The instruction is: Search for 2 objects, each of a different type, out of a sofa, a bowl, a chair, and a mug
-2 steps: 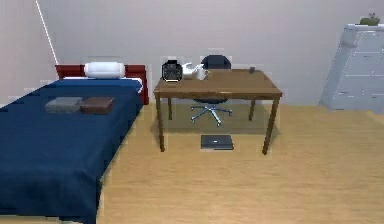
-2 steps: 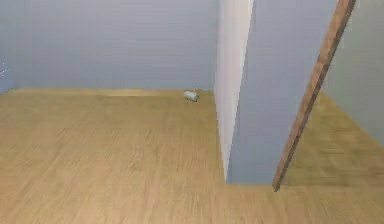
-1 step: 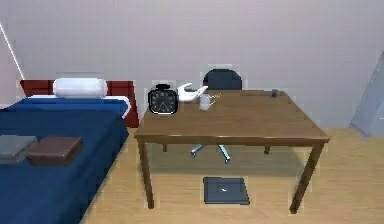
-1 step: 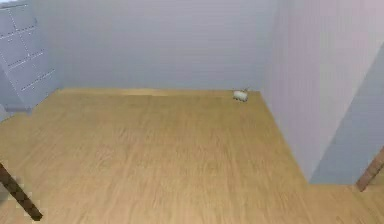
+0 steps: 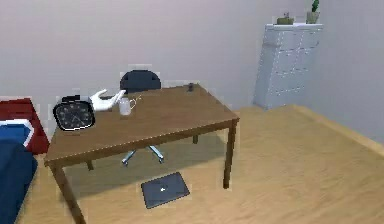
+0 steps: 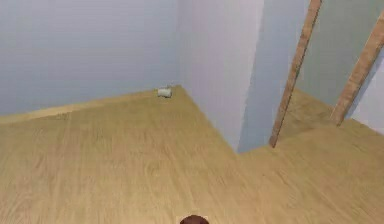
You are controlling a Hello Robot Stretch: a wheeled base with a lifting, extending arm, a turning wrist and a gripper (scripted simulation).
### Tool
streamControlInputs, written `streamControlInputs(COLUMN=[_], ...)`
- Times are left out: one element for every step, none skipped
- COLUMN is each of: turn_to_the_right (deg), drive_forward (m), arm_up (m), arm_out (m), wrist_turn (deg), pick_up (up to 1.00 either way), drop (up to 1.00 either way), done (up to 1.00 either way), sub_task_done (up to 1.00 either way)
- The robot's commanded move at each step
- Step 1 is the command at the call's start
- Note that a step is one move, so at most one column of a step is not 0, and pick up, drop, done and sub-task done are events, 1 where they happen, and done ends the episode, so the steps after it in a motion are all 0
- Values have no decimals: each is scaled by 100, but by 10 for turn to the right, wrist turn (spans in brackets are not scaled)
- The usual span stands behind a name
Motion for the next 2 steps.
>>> streamControlInputs(turn_to_the_right=[0,-300], drive_forward=[55,0], arm_up=[0,0], arm_out=[0,0], wrist_turn=[0,0], pick_up=[0,0], drop=[0,0], done=[0,0], sub_task_done=[0,0])
